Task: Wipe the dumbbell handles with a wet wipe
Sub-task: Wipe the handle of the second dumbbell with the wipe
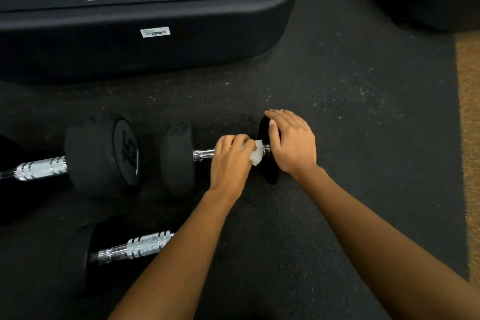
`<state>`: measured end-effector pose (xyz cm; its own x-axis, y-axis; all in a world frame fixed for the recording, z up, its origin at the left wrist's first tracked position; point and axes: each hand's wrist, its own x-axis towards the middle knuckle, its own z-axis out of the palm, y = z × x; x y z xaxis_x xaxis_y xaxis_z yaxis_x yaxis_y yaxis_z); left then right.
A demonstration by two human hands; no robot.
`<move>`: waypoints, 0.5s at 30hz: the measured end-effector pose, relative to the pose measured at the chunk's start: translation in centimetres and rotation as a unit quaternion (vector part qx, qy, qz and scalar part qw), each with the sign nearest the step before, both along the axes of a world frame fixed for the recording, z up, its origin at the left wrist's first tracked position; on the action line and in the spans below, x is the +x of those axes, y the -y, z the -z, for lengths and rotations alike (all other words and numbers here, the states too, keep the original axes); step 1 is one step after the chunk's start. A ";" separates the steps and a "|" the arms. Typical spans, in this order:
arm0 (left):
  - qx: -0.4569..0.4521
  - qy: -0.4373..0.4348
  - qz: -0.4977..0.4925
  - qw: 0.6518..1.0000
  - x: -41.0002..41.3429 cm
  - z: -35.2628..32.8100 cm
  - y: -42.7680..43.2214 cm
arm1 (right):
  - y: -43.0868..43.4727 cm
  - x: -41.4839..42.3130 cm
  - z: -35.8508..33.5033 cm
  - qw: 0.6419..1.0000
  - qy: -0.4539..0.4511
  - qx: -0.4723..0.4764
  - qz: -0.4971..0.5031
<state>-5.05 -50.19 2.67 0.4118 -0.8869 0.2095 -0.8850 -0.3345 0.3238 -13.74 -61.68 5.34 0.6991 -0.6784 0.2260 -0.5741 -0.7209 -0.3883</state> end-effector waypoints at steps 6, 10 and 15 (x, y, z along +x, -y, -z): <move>-0.006 -0.042 0.019 0.999 -1.2 -0.7 1.8 | 0.0 0.0 0.0 1.000 -0.003 -0.002 0.001; -0.021 -0.031 0.056 0.998 0.3 0.0 0.4 | -0.1 0.0 -0.1 1.000 0.000 0.000 -0.002; -0.021 -0.035 0.055 0.998 -0.3 0.4 0.9 | -0.1 0.1 -0.1 1.000 0.001 -0.004 0.003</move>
<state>-5.37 -51.05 2.24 0.3269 -0.9188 0.2214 -0.8904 -0.2209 0.3980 -13.69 -61.54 5.44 0.6950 -0.6801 0.2333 -0.5767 -0.7211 -0.3840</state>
